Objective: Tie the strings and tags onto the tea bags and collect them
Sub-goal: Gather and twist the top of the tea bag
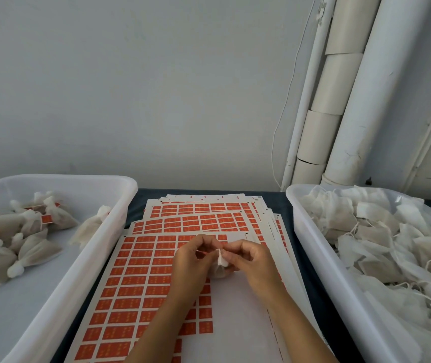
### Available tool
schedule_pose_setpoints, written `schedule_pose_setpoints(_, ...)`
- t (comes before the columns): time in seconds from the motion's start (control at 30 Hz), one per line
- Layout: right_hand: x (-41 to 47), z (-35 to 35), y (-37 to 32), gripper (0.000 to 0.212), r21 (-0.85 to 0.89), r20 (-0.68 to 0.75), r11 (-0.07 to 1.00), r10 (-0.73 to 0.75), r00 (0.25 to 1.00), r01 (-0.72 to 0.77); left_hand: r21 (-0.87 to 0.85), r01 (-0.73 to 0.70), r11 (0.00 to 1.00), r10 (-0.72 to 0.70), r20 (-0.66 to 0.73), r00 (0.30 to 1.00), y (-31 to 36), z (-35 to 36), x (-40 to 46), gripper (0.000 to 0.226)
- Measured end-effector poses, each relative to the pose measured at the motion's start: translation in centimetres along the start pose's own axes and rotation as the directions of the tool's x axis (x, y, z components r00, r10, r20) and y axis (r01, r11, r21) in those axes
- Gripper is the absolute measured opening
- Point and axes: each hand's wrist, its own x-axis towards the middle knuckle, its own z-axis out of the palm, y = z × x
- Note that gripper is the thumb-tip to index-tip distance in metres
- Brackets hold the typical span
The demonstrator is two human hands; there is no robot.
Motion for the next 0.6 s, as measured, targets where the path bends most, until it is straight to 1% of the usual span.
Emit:
schedule_pose_setpoints(0.07, 0.05, -0.05, 0.05, 0.012, -0.031, -0.001, 1.000, -0.003, 1.000, 0.003, -0.004, -0.002, 1.000, 0.002, -0.004, 1.000, 0.09, -0.05, -0.07, 0.024)
schedule_pose_setpoints(0.17, 0.13, -0.11, 0.14, 0.010, -0.083, -0.042, 0.996, -0.013, 0.999, 0.009, -0.009, 0.018, 1.000, -0.018, -0.002, 1.000, 0.03, -0.19, 0.10, 0.030)
schedule_pose_setpoints(0.27, 0.08, -0.18, 0.18, 0.006, -0.107, -0.048, 0.994, -0.025, 0.999, 0.019, -0.019, 0.055, 0.998, -0.055, 0.001, 0.999, -0.20, -0.24, 0.29, 0.025)
schedule_pose_setpoints(0.37, 0.04, -0.10, 0.27, 0.006, -0.134, -0.061, 0.991, -0.030, 0.998, 0.022, -0.039, 0.058, 0.998, -0.058, 0.005, 0.998, -0.31, -0.17, 0.32, 0.018)
schedule_pose_setpoints(0.47, 0.03, 0.10, 0.35, 0.004, -0.102, -0.065, 0.995, -0.028, 0.998, 0.021, -0.063, 0.037, 0.997, -0.035, 0.025, 0.999, -0.24, -0.14, 0.35, 0.015)
schedule_pose_setpoints(0.6, 0.14, 0.20, 0.49, 0.004, -0.008, -0.133, 1.000, 0.020, 0.991, -0.021, -0.090, -0.006, 0.996, 0.017, 0.125, 0.992, -0.10, 0.02, 0.09, 0.012)
